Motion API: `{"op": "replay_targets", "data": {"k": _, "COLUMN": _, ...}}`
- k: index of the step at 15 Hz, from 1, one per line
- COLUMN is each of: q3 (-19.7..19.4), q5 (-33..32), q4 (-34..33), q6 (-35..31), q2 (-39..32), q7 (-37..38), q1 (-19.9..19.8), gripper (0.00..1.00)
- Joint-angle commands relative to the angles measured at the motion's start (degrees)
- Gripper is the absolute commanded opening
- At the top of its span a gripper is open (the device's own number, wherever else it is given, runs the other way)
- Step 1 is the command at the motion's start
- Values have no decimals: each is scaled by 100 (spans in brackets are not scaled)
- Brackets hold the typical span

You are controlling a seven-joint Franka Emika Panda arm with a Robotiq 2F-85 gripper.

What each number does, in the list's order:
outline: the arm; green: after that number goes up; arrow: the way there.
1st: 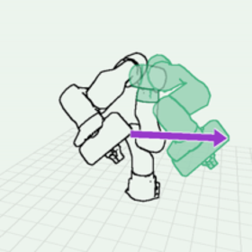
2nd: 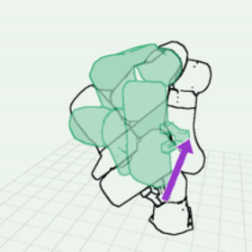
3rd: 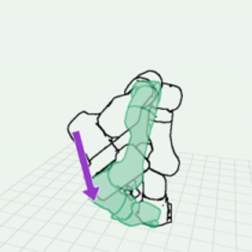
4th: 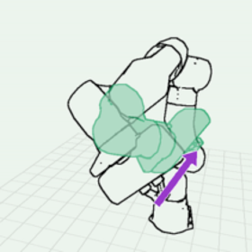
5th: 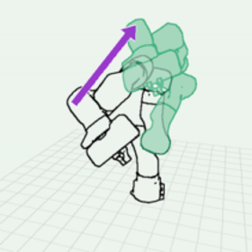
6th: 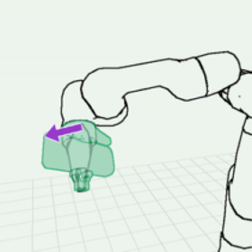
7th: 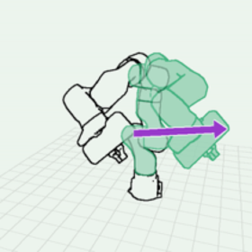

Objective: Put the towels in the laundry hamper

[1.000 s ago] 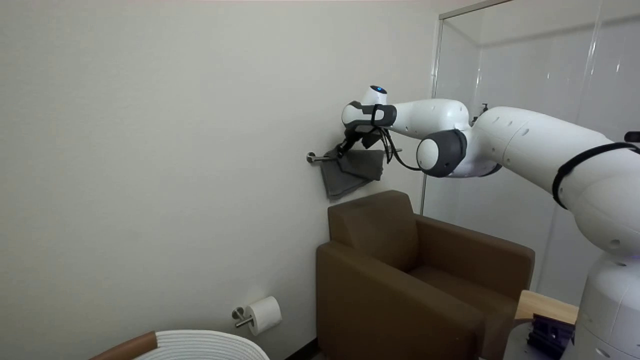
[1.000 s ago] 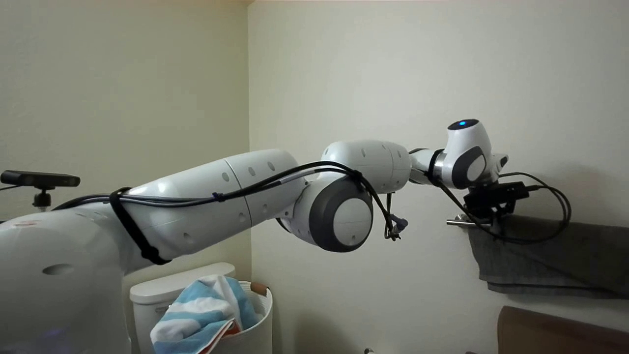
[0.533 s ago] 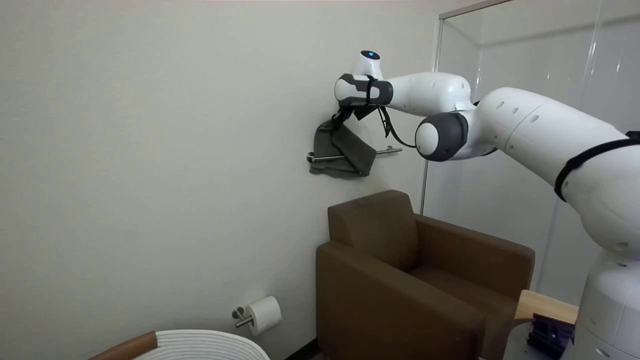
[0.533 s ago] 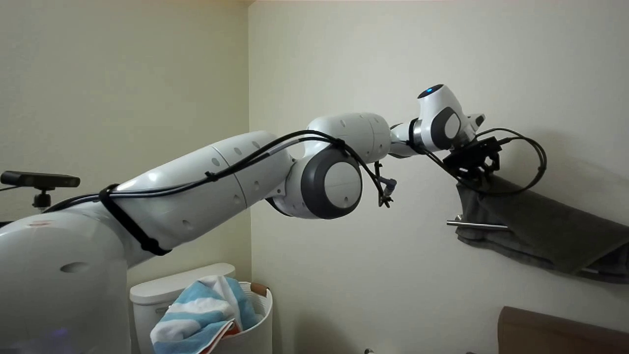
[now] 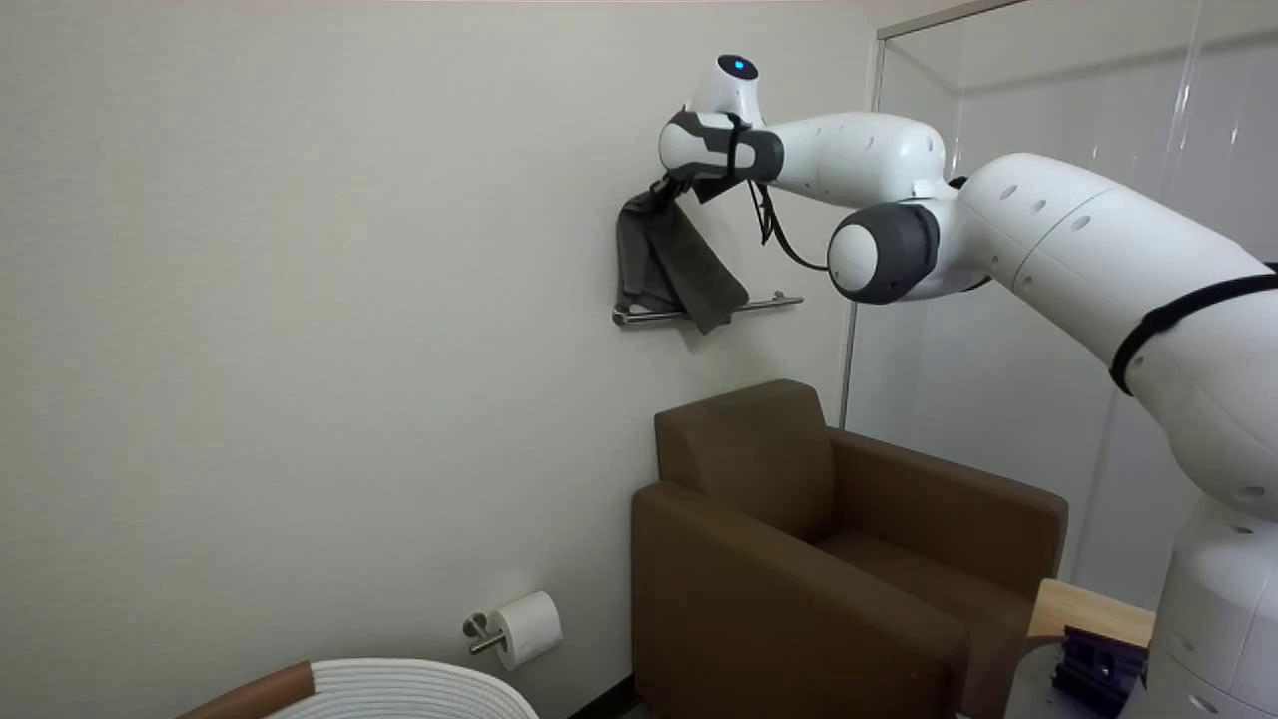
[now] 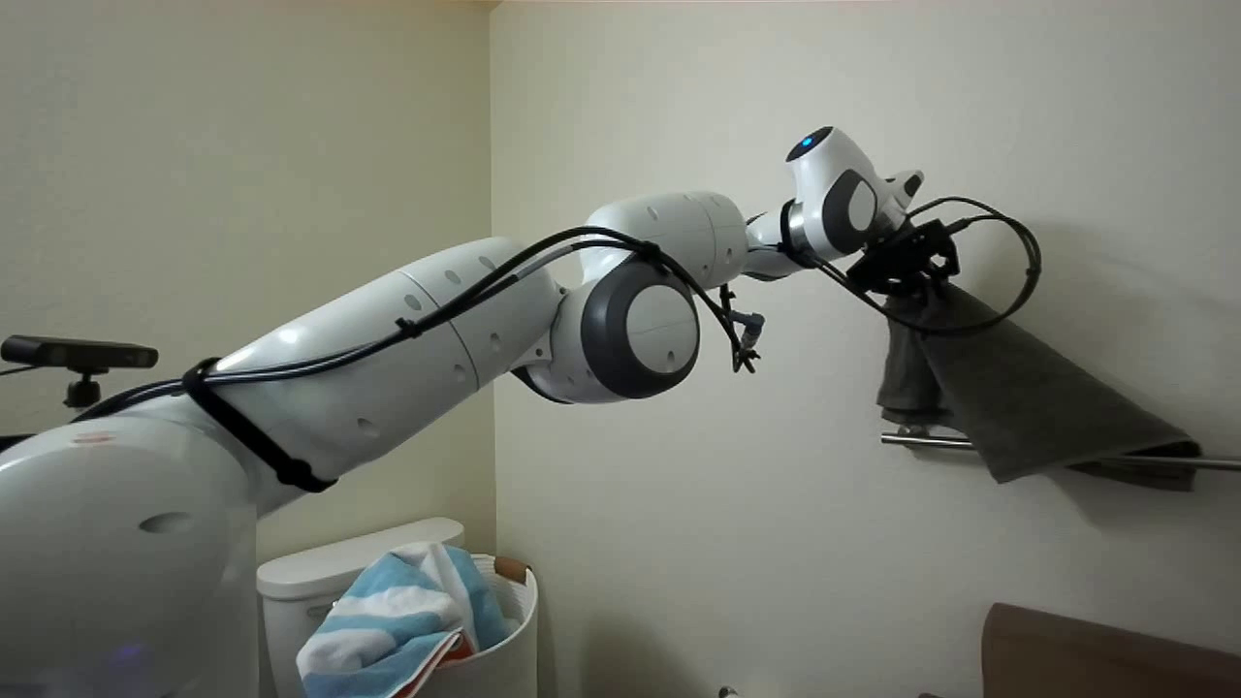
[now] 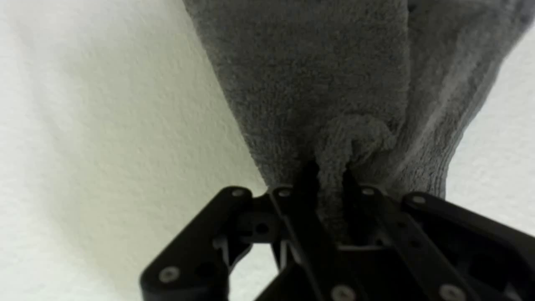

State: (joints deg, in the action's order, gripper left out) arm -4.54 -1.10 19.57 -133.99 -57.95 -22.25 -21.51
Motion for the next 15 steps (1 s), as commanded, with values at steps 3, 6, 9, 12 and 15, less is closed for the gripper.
{"op": "replay_targets", "data": {"k": 3, "q3": 56, "q5": -64, "q4": 113, "q6": 69, "q2": 280, "q7": 42, "q1": 218, "gripper": 12}}
{"op": "replay_targets", "data": {"k": 6, "q3": 56, "q5": -67, "q4": 134, "q6": 87, "q2": 301, "q7": 47, "q1": 284, "gripper": 12}}
{"op": "replay_targets", "data": {"k": 9, "q3": 154, "q5": -62, "q4": 262, "q6": 132, "q2": 193, "q7": 1, "q1": 596, "gripper": 5}}
{"op": "replay_targets", "data": {"k": 12, "q3": 221, "q5": -158, "q4": 218, "q6": 245, "q2": 341, "q7": -132, "q1": 1161, "gripper": 5}}
{"op": "replay_targets", "data": {"k": 15, "q3": 156, "q5": -332, "q4": 134, "q6": 333, "q2": 494, "q7": -145, "q1": 1815, "gripper": 5}}
